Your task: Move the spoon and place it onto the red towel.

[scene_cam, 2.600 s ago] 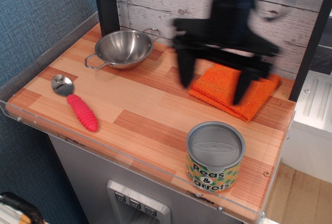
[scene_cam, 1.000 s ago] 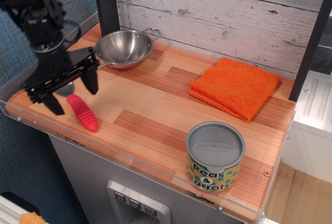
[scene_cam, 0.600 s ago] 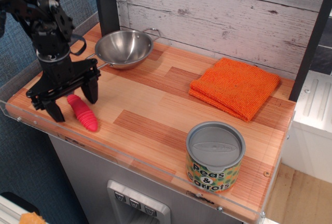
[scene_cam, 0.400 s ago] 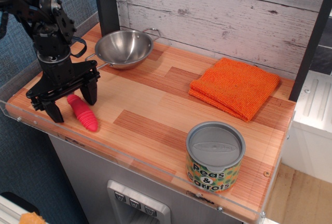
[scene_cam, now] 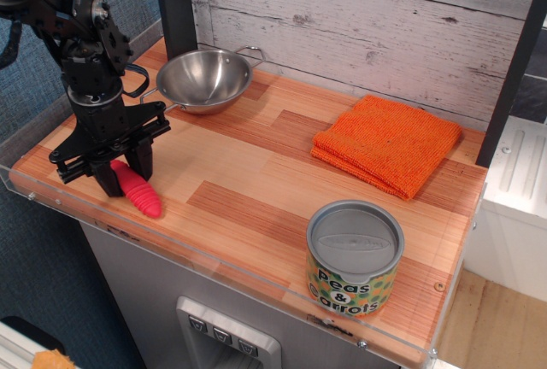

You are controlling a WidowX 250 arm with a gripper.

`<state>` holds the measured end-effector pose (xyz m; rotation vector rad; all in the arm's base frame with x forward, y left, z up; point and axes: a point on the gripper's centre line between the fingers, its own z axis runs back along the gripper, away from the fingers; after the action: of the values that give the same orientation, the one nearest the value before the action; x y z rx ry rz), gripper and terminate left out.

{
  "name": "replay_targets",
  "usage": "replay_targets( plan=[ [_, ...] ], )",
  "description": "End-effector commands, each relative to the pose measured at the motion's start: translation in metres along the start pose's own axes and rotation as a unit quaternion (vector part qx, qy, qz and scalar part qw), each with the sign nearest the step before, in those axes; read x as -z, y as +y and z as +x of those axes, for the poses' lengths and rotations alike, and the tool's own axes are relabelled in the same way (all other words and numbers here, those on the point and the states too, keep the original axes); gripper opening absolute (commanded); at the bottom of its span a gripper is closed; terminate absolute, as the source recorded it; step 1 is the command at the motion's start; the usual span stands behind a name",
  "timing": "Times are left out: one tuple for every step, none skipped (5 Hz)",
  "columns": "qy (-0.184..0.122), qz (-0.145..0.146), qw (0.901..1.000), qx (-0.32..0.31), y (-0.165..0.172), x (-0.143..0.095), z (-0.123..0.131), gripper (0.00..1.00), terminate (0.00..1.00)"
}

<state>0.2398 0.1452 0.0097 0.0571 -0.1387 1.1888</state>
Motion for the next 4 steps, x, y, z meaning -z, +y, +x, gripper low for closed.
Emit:
replay_targets(
  plan=[
    [-0.012,-0.012,0.9998,0.013,-0.006,-0.019,-0.022,0.0,0.0],
    [-0.013,-0.029,0.9995,0.005,-0.017,-0.04,-0.034,0.0,0.0],
    [-0.012,-0.055,0.9984,-0.005,-0.026,-0.066,-0.049,0.0,0.0],
    [0.001,-0.09,0.995,-0.041,-0.036,-0.088,-0.061,0.0,0.0]
  ],
)
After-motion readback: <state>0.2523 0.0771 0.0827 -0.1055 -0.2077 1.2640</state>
